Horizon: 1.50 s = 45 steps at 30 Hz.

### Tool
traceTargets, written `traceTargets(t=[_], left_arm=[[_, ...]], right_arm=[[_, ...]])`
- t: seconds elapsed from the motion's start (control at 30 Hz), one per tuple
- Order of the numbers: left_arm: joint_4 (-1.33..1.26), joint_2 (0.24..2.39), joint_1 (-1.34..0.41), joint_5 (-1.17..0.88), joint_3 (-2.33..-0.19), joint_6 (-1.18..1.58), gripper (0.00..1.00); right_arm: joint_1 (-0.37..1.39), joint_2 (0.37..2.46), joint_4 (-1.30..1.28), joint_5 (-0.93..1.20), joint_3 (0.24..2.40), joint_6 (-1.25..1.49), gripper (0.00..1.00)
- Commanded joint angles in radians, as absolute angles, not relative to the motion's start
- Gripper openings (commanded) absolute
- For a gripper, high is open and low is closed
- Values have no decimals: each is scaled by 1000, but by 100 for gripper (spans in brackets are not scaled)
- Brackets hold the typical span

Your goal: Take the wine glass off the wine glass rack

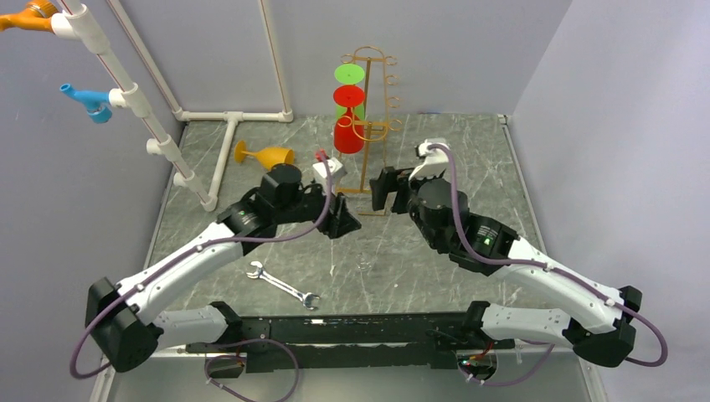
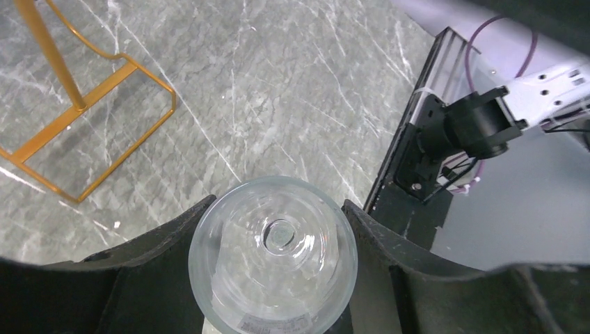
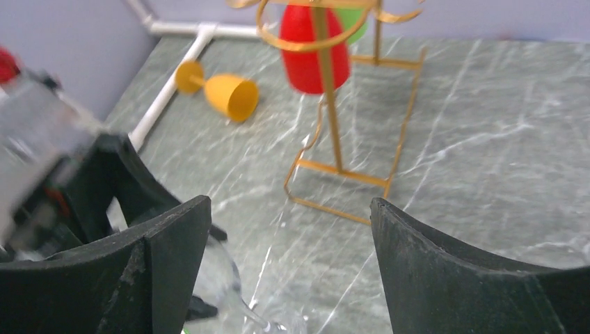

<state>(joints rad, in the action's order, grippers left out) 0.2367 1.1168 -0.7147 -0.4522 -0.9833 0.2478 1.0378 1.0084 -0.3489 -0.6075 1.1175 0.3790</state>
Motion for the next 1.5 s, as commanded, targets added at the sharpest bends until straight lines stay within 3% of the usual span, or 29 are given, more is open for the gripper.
traceTargets(t=[0.0, 0.37, 0.67, 1.17, 1.23, 1.37, 1.47], left_arm=[[84, 1181, -794, -335, -1070, 184, 0], [8, 1395, -911, -183, -1183, 74, 0], [8, 1548, -1019, -6, -1246, -65, 0], [31, 1638, -1066, 29, -1291, -80, 0], [40, 1640, -1067, 28, -1296, -78, 9], [39, 1628, -1068, 25, -1286, -77, 46], [36, 1619, -1068, 23, -1278, -79, 64]], right_arm=[[1041, 988, -357, -874, 1197, 368, 88], [1040, 888, -256, -1050, 1178, 275, 89], [1040, 805, -236, -1031, 1122, 263, 89], [1040, 782, -248, -1015, 1104, 268, 90], [1040, 781, -251, -1010, 1104, 271, 90], [1041, 779, -258, -1004, 1101, 279, 90], [1040, 779, -263, -1000, 1101, 284, 90]])
